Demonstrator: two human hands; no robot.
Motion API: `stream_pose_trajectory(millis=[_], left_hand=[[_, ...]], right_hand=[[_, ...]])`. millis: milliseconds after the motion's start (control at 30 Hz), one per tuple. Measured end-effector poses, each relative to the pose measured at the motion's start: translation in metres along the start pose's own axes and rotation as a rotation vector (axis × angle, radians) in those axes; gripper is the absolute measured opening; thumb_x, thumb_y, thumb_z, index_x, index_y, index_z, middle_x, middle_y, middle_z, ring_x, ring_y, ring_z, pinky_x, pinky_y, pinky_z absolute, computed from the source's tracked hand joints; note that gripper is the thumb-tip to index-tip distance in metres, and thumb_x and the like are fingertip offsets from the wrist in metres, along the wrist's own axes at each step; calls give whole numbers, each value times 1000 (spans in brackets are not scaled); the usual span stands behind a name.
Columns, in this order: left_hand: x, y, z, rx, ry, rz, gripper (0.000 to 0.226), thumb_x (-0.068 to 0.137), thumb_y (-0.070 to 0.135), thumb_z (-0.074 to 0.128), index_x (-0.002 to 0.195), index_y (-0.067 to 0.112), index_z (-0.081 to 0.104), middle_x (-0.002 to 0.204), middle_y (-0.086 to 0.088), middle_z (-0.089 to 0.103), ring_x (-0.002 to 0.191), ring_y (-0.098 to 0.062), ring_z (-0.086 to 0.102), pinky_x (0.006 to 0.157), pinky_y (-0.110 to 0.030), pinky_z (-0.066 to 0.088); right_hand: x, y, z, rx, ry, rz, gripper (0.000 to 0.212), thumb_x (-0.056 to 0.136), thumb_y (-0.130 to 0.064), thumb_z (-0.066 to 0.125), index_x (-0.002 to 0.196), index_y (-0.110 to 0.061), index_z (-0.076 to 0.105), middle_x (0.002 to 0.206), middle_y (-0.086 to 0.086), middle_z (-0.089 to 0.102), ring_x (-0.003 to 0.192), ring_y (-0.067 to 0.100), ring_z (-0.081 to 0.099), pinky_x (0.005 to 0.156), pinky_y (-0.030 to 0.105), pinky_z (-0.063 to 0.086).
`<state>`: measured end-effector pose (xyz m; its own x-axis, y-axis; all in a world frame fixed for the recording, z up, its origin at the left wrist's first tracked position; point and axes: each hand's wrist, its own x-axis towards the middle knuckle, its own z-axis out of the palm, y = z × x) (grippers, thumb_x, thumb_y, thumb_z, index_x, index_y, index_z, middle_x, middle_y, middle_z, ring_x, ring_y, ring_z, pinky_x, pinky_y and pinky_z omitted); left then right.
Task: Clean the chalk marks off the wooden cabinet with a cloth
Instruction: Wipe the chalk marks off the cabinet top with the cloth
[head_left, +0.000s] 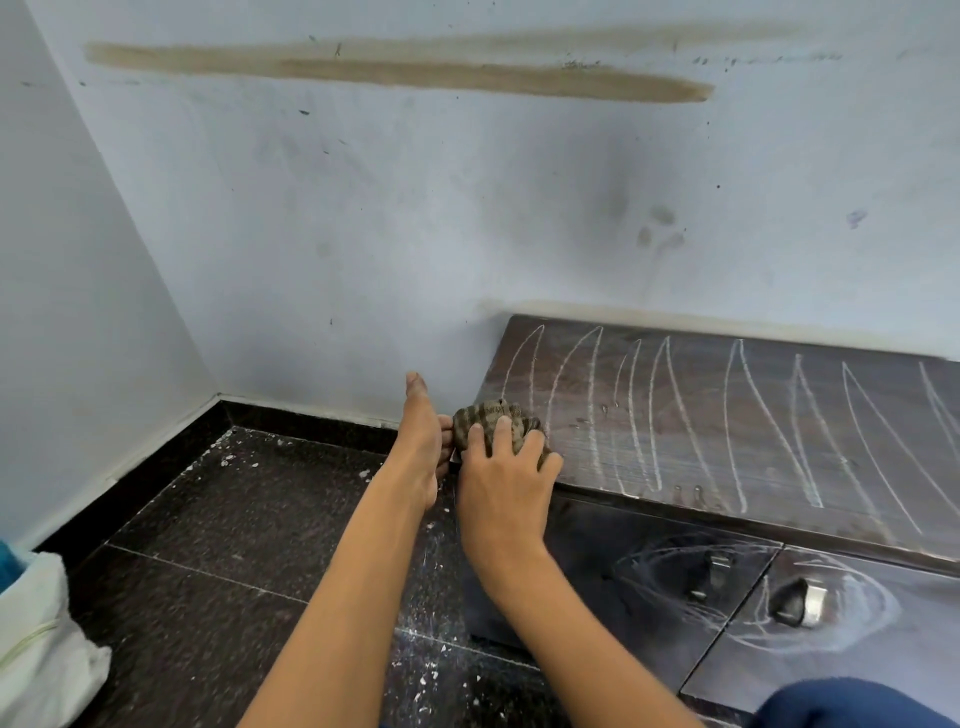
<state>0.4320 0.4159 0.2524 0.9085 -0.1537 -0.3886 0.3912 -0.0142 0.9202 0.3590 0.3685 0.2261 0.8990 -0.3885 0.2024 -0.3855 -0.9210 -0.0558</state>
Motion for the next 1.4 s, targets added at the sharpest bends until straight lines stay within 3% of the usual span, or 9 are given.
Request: stream_pose_trajectory(millis=[67,200,400,567,667,933,1100,1267,1400], left_hand=[[-1,3,3,23,-32,2,78,96,62,9,103,4,60,98,-9,61,90,-20,56,80,-30,43],[-6,11,8,28,-45,-17,81,93,66,10,149,10,26,148,-15,38,136,-28,37,115,-43,23],[-4,13,3,56,-47,-31,71,93,67,10,99,10,54,90,-8,53,79,-18,51,74,-32,37],[0,14,1,66,-69,-10,75,95,65,12,119,6,53,113,-13,59,104,-23,55,87,-33,41],[-3,17,5,117,-58,24,78,94,65,13,149,10,25,153,-12,30,140,-27,30,116,-43,23],[-7,19,11,112,-73,14,77,95,63,16,149,9,24,152,-14,32,139,-26,32,114,-40,24],[-3,18,14,162,-61,26,78,94,64,15,148,9,28,152,-11,32,139,-24,32,114,-38,24],[-6,16,20,173,-81,50,76,95,62,17,141,5,41,140,-13,48,128,-24,45,104,-34,34],[-6,15,19,196,-107,53,81,91,68,17,139,8,45,139,-10,49,125,-22,48,97,-32,39]], right_hand=[[-5,-3,-4,12,-52,0,52,58,-25,83,108,-16,70,112,15,67,90,37,59,69,45,49],[17,9,-7,68,48,-77,28,95,-18,43,121,-12,54,127,11,52,117,34,40,87,43,38],[49,9,-11,137,-9,4,33,100,-30,34,120,-15,56,133,9,49,124,34,33,93,43,33],[3,-5,-4,28,113,19,33,82,-27,65,113,-15,62,121,12,59,108,31,50,77,40,44],[9,0,2,77,124,-75,31,93,-20,50,123,-13,52,129,12,50,117,32,40,85,40,40],[44,-1,-5,98,50,28,31,98,-24,38,123,-11,50,132,14,46,119,31,35,90,39,33],[-2,-8,0,94,100,56,43,63,-27,81,102,-11,70,106,17,66,97,30,58,74,40,47],[54,0,3,72,103,25,30,97,-26,40,119,-11,53,125,13,51,113,28,39,85,37,34],[64,1,2,106,52,21,36,98,-30,40,133,-23,40,130,15,49,116,30,37,83,37,33]])
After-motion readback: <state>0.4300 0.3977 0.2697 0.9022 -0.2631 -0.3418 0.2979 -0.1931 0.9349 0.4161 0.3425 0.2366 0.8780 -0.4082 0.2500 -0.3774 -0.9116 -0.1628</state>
